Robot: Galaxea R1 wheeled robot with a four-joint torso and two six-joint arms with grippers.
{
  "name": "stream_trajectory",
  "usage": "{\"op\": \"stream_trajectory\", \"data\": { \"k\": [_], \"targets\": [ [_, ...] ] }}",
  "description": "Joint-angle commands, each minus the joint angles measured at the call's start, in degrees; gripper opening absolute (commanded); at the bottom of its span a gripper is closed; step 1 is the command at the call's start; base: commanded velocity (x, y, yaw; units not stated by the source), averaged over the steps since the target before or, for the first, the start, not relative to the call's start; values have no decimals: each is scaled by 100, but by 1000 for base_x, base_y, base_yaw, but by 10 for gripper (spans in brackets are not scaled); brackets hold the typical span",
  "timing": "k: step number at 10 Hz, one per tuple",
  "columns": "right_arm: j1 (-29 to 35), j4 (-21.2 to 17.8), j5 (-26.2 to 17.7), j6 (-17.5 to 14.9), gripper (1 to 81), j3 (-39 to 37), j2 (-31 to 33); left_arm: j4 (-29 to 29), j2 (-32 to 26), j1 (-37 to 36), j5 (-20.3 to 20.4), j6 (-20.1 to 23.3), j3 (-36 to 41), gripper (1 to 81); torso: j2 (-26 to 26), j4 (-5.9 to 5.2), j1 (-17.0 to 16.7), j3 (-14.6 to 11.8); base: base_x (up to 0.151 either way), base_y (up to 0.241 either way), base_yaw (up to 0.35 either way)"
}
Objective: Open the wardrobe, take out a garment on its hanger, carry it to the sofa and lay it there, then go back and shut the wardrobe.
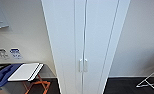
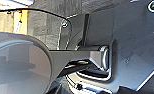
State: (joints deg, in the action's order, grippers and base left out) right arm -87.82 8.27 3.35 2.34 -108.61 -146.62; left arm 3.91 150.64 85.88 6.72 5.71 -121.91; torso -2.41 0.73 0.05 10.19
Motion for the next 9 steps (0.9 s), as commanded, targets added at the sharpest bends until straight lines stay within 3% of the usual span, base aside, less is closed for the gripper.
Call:
{"op": "stream_trajectory", "data": {
  "k": [1,9],
  "targets": [
    [199,131,-326,-49,811,201,148,75,-104,-164,-311,10,88,811,0,0,0,0,133,0,0],
    [225,149,-335,-49,811,280,209,75,-112,-164,-320,10,88,811,0,0,-2,0,113,0,0]
  ]
}}
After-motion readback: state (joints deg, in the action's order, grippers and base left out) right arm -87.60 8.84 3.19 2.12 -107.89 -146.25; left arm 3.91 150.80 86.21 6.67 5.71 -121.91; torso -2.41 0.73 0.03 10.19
